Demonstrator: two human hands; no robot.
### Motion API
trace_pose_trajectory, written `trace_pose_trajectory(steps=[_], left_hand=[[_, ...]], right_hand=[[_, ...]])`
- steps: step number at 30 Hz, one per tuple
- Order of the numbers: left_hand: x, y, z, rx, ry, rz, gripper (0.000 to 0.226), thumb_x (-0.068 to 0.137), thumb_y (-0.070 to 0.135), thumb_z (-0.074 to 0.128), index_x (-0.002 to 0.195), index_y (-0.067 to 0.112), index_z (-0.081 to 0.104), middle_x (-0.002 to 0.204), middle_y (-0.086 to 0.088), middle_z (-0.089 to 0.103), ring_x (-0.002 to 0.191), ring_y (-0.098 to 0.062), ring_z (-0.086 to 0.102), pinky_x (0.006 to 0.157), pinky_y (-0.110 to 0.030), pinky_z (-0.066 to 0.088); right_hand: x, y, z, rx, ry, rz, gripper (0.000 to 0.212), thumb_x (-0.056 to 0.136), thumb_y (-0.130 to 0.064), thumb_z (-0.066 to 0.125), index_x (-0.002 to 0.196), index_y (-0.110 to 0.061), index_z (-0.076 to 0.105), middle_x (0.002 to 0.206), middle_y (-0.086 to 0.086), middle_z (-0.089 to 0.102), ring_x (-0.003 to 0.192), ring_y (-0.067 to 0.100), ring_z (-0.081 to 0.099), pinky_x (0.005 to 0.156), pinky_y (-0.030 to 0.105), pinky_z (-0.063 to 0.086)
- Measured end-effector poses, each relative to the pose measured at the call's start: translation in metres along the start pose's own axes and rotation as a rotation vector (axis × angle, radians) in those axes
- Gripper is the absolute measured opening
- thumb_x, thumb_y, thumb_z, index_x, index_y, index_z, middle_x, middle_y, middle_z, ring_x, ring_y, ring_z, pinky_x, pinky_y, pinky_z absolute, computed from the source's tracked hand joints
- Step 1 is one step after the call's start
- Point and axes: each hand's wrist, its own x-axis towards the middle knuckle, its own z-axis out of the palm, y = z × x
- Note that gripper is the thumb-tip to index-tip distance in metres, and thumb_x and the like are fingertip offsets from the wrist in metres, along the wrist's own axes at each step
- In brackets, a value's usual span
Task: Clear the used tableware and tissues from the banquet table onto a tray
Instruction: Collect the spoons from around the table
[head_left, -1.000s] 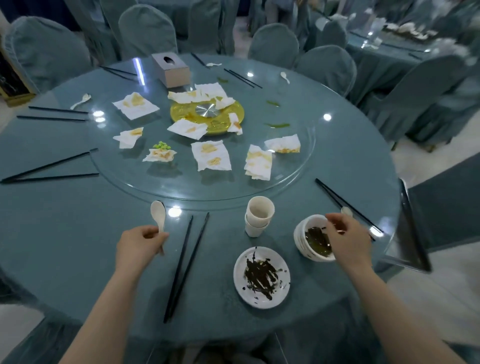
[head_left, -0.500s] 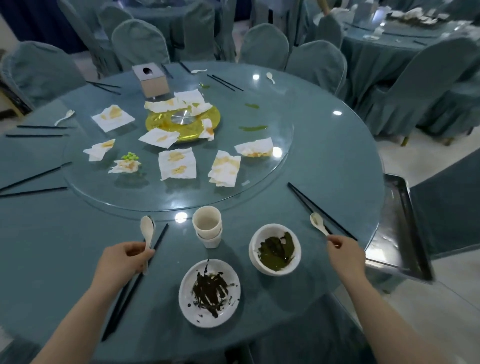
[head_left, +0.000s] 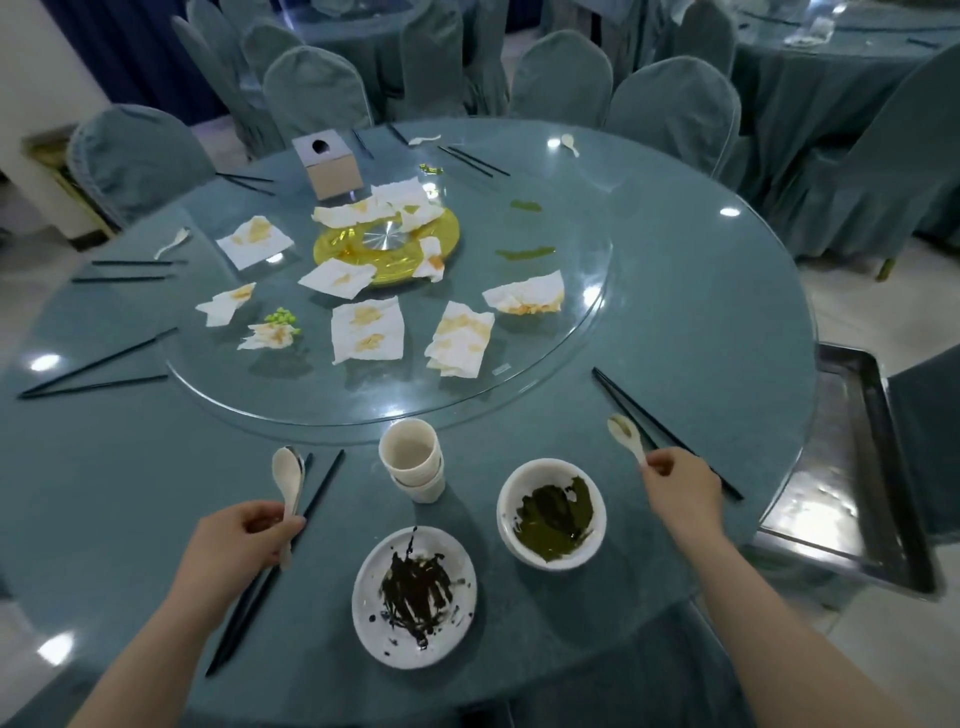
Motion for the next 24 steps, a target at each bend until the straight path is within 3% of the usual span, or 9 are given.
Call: trace_pose_trajectory(steps=[4, 7, 14, 18, 21, 24], left_hand=[[0.002, 0.004, -0.001, -0.015, -0.003, 0.009, 0.006, 0.08, 0.011, 0.074, 0.078, 0.015, 0.071, 0.068, -0.001, 0.073, 0.058, -0.016, 0.065, 0.06, -0.029, 0.054], [-0.001, 0.004, -0.008, -0.047, -0.009, 0.017, 0.006, 0.079, 0.009, 0.075, 0.081, 0.01, 0.069, 0.07, -0.006, 0.073, 0.063, -0.021, 0.065, 0.066, -0.037, 0.056], [-0.03, -0.025, -0.063, -0.105, 0.051, 0.046, 0.01, 0.08, 0.01, 0.075, 0.085, 0.01, 0.067, 0.068, -0.003, 0.073, 0.064, -0.017, 0.065, 0.056, -0.027, 0.051], [-0.062, -0.06, -0.117, -0.144, 0.114, 0.042, 0.009, 0.081, 0.011, 0.074, 0.083, 0.012, 0.065, 0.062, 0.002, 0.071, 0.06, -0.011, 0.064, 0.051, -0.022, 0.048], [-0.093, -0.092, -0.164, -0.171, 0.183, 0.054, 0.01, 0.08, 0.013, 0.075, 0.084, 0.012, 0.066, 0.063, 0.005, 0.072, 0.055, -0.008, 0.063, 0.049, -0.019, 0.048], [-0.126, -0.126, -0.212, -0.201, 0.235, 0.076, 0.012, 0.079, 0.016, 0.076, 0.085, 0.011, 0.066, 0.064, 0.008, 0.072, 0.054, -0.003, 0.065, 0.045, -0.014, 0.046]], right_hand=[[-0.027, -0.041, -0.003, 0.175, -0.001, -0.121, 0.004, 0.088, -0.023, 0.066, 0.092, -0.022, 0.067, 0.078, -0.016, 0.062, 0.072, 0.001, 0.057, 0.056, 0.019, 0.04], [-0.055, -0.067, 0.004, 0.261, -0.045, -0.188, 0.003, 0.086, -0.023, 0.067, 0.084, -0.026, 0.066, 0.076, -0.014, 0.065, 0.072, 0.003, 0.06, 0.057, 0.018, 0.041], [-0.136, -0.116, 0.046, 0.315, -0.203, -0.285, 0.009, 0.085, -0.026, 0.067, 0.081, -0.033, 0.065, 0.074, -0.017, 0.068, 0.068, -0.003, 0.062, 0.057, 0.013, 0.041], [-0.202, -0.144, 0.086, 0.294, -0.371, -0.326, 0.011, 0.085, -0.022, 0.067, 0.09, -0.031, 0.064, 0.081, -0.013, 0.069, 0.075, 0.007, 0.065, 0.066, 0.026, 0.051], [-0.267, -0.174, 0.118, 0.287, -0.483, -0.369, 0.013, 0.082, -0.018, 0.067, 0.085, -0.03, 0.063, 0.081, -0.007, 0.07, 0.075, 0.016, 0.067, 0.071, 0.038, 0.057], [-0.337, -0.205, 0.152, 0.264, -0.589, -0.44, 0.015, 0.08, -0.011, 0.067, 0.081, -0.025, 0.061, 0.081, -0.003, 0.068, 0.075, 0.018, 0.065, 0.076, 0.041, 0.056]])
